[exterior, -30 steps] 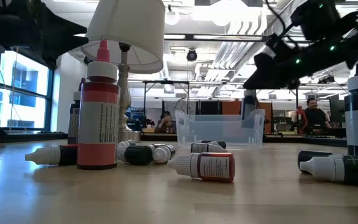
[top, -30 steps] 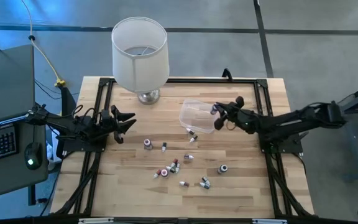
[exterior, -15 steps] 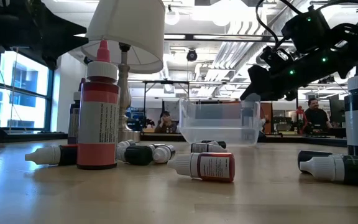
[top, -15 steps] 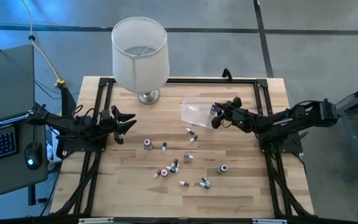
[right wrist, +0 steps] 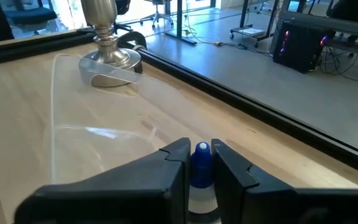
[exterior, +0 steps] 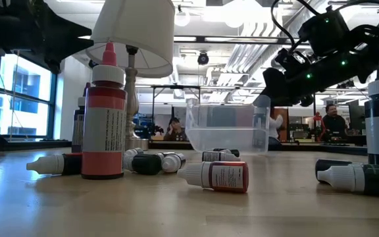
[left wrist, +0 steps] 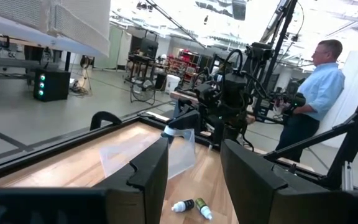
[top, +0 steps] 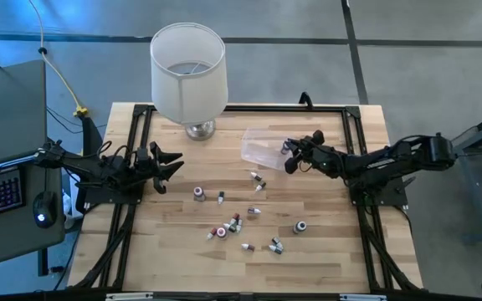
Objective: Pick & Place food coloring
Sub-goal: Put the large blue food coloring bottle into the transparent bin
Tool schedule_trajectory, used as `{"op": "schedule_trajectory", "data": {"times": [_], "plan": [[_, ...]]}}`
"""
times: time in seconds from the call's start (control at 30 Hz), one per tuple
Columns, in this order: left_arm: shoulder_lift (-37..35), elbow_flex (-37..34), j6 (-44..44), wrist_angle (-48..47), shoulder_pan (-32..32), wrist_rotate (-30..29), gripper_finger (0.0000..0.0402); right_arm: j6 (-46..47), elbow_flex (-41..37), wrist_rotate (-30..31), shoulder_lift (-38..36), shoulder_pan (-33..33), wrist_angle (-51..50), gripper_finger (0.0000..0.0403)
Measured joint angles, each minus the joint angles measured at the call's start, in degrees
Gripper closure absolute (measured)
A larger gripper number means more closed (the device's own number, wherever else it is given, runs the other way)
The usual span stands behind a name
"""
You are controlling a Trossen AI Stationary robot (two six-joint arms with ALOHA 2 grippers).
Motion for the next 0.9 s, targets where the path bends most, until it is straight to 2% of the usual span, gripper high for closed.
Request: {"op": "schedule_trajectory", "data": {"times": [0.33, 0.43, 0.63, 0.9], "plan": [[0.0, 0.0, 0.0, -0.01, 0.0, -0.01, 0.0255, -5.08, 0.09, -0.34, 0.02, 3.95, 8.0, 0.0365], [0.0, -0.02, -0.01, -0.04, 0.0, -0.02, 0.0255, -4.24, 0.12, -0.65, 0.02, 4.43, 6.62, 0.0365], [0.0, -0.02, -0.01, -0.07, 0.0, -0.02, 0.0255, 2.55, 0.15, -5.5, 0.02, 4.49, -0.71, 0.0365], [0.01, -0.02, -0.01, -0.11, 0.0, -0.02, 0.0255, 1.25, 0.31, -0.28, -0.02, 4.43, -3.78, 0.0365]]}}
